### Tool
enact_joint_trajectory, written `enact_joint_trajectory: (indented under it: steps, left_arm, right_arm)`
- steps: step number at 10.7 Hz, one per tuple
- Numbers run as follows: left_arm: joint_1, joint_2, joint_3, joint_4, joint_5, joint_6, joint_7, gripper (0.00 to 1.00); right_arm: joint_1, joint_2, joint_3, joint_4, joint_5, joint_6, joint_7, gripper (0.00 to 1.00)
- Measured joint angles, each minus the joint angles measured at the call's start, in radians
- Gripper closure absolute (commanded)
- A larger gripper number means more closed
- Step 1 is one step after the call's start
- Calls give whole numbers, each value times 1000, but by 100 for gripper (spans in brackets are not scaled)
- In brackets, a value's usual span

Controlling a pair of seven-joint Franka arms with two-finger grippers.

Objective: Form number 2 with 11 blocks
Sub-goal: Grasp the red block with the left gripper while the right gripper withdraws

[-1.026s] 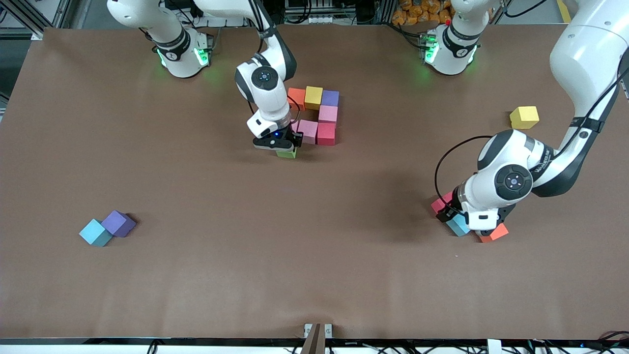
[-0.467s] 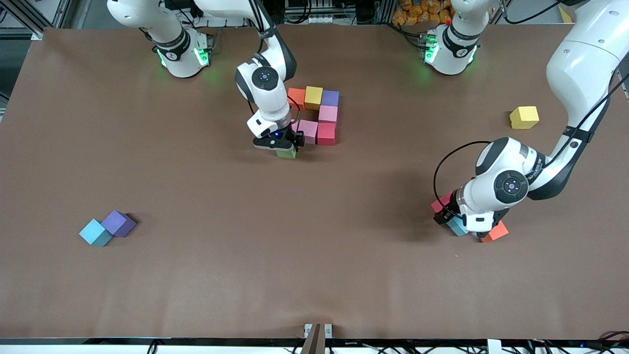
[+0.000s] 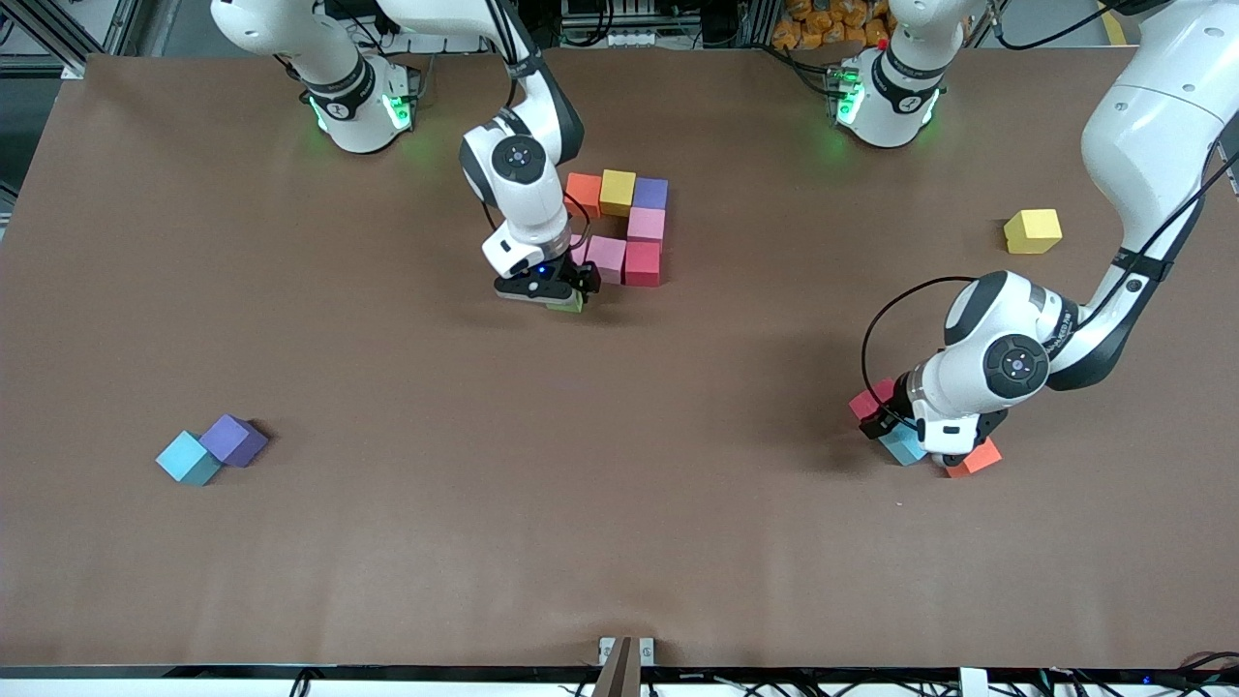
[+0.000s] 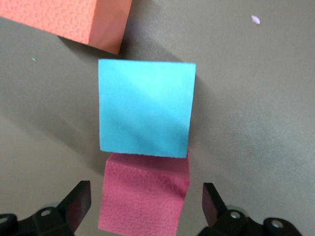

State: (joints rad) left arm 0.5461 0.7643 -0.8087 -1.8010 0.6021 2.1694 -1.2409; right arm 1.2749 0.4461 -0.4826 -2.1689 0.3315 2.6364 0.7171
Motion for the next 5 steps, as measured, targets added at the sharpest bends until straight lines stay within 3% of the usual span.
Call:
enact_joint_trajectory:
  steps: [1,3,4,5]
  left_arm:
    - [-1,0,0,-10,11,11,0,11]
    - [-1,1,0,-21,46,19,0,20]
    - [-2,1,0,-23,47,20,3,31]
    - [-2,2,0,-23,47,21,10,50]
  right_arm:
    - [-14,-16,-30,23,0,-52,-47,0]
    - [-112,-63,-62,52,0,-152,-251,0]
    - [-198,-87,-65,55,-1,-184,-395,0]
    - [-292,-110,-67,56,-1,-210,-554,0]
